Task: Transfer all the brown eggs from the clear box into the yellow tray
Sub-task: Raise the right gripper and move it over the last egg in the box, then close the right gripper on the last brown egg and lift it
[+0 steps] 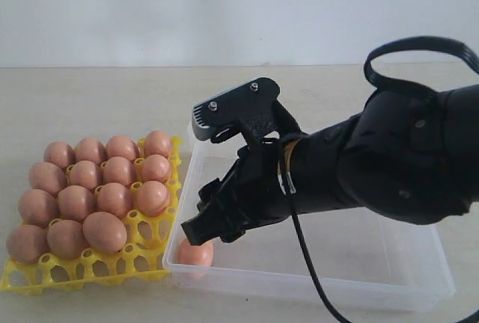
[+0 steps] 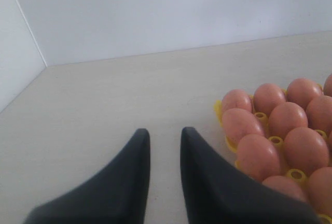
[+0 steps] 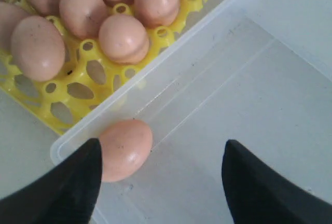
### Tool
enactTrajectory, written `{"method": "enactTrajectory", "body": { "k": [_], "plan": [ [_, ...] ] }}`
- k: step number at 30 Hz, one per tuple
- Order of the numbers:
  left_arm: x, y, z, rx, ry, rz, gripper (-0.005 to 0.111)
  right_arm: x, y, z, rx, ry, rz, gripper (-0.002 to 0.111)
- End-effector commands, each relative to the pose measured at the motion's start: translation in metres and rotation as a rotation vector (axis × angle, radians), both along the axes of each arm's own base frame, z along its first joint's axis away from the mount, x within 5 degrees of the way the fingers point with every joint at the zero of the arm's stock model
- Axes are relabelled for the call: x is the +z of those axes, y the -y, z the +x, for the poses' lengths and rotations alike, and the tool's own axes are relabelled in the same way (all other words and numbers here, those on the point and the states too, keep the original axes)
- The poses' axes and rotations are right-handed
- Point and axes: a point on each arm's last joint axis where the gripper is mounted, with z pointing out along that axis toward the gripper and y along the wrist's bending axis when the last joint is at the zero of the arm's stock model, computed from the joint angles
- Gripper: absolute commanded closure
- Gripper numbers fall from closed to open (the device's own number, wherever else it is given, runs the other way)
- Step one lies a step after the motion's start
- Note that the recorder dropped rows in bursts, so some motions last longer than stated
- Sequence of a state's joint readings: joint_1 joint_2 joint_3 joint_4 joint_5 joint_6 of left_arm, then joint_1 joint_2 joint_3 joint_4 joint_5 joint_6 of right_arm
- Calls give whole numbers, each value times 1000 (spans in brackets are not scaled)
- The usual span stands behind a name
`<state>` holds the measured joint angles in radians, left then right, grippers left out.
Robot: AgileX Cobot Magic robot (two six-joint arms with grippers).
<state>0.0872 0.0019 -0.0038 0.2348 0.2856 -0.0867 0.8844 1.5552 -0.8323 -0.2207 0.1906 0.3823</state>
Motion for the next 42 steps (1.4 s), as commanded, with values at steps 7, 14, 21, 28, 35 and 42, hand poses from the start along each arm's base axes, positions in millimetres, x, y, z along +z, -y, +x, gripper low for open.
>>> {"method": "enactTrajectory", "body": {
  "k": [7, 14, 21, 28, 35, 42],
  "plan": [
    [-1, 0, 0, 2, 1, -4, 85, 19, -11, 8, -104, -142, -12, 45],
    [-1, 0, 0, 2, 1, -4, 85, -4, -34, 13, -87, -336, -52, 45],
    [-1, 0, 0, 2, 1, -4, 85, -11, -47, 18, -129, -422, -15, 45],
    [-1, 0, 0, 2, 1, -4, 85, -10, -49, 21, -253, -460, 66, 45],
    [-1, 0, 0, 2, 1, -4, 85, -10, -47, 24, -372, -496, 97, 45],
    [-1, 0, 0, 2, 1, -4, 85, -11, -43, 27, -499, -516, 122, 45]
  ]
}}
